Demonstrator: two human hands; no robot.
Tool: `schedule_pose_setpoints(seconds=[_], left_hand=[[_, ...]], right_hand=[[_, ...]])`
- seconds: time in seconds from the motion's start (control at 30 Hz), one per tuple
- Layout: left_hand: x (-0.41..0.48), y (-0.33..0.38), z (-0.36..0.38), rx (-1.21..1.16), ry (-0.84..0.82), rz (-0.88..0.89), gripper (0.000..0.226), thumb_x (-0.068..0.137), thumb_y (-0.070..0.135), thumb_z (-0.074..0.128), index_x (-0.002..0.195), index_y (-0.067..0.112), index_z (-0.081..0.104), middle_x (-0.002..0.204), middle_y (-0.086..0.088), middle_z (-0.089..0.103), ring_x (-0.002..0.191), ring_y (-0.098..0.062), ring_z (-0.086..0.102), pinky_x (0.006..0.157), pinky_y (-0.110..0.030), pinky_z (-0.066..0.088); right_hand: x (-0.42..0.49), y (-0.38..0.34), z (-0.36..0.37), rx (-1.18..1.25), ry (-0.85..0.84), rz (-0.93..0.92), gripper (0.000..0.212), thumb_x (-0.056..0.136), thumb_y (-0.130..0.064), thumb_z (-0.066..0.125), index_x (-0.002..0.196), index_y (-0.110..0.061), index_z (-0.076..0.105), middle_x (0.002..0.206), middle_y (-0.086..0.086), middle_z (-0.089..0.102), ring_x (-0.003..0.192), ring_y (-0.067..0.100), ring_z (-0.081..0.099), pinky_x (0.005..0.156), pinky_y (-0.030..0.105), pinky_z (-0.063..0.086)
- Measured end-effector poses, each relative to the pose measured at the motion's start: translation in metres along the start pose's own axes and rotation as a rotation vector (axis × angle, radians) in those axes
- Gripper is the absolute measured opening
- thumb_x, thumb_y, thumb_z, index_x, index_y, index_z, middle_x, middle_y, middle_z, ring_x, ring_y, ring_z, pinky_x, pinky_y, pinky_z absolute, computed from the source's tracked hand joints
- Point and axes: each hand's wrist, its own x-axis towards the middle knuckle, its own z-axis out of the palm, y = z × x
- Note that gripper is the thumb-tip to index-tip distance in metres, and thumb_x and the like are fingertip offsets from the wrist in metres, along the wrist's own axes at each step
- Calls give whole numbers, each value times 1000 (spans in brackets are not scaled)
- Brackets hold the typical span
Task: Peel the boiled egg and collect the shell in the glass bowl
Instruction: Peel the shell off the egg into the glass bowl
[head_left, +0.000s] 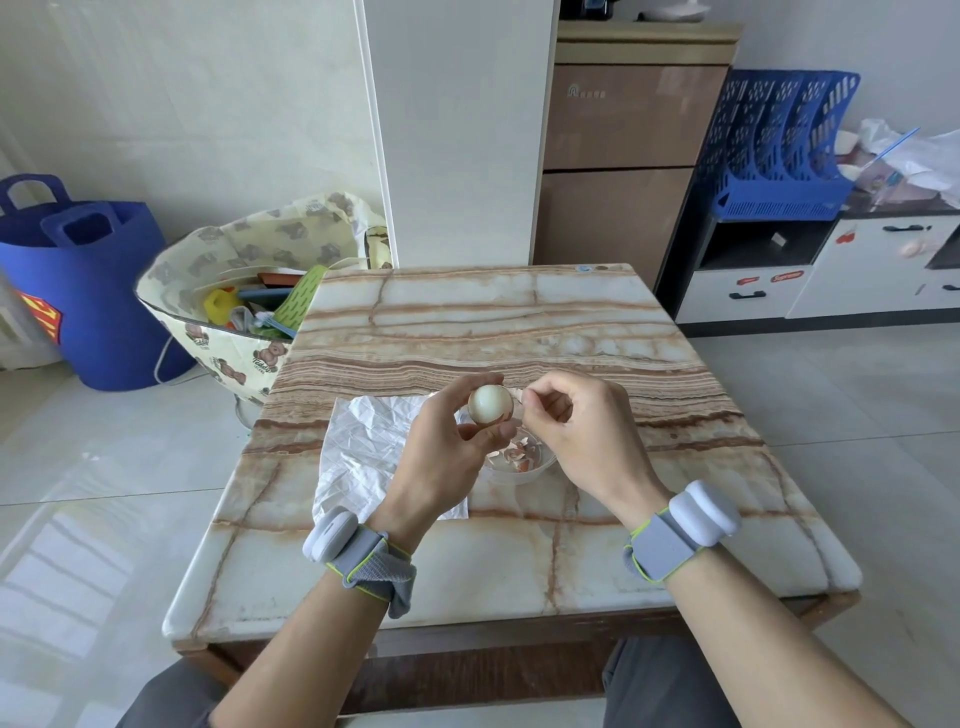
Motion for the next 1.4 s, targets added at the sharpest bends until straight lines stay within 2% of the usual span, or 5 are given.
schedule_pose_setpoints(seconds=[0.2, 0.43, 0.87, 1.13, 1.4], left_hand=[[-1, 1, 0, 9, -40, 38, 47, 90, -6, 73, 132, 12, 62, 125, 3, 66, 91, -13, 78, 89, -26, 60], [-1, 1, 0, 20, -52, 46, 47, 92, -6, 70, 133, 14, 62, 126, 1, 66, 94, -14, 77, 82, -17, 56], [2, 0, -3, 56, 5, 69, 54, 90, -10, 70, 135, 20, 63, 133, -15, 58, 104, -24, 74, 103, -39, 56], [2, 0, -2, -4, -5, 63, 70, 92, -3, 71, 147, 30, 46, 134, -7, 61, 105, -25, 75, 100, -34, 56], [0, 0, 0, -35, 8, 25, 58, 94, -5, 67, 140, 20, 44, 132, -4, 61, 101, -23, 76, 97, -33, 58]], right_hand=[[1, 1, -2, -31, 30, 7, 15, 90, -10, 71, 76, -13, 71, 62, -9, 65, 55, 7, 57, 58, 23, 47], [3, 0, -4, -43, 56, 7, 13, 91, -10, 70, 78, -13, 71, 70, -5, 71, 62, 12, 63, 62, 28, 51], [2, 4, -6, 6, 43, 22, 18, 95, -14, 69, 77, -13, 72, 64, -7, 68, 58, 9, 61, 59, 21, 45], [-3, 8, -3, 29, -9, 61, 20, 90, -19, 74, 71, -19, 71, 60, -17, 65, 52, 3, 58, 55, 14, 40], [-3, 6, -5, -17, -43, 29, 16, 87, -15, 70, 74, -23, 69, 67, -16, 67, 57, 6, 61, 57, 15, 43]])
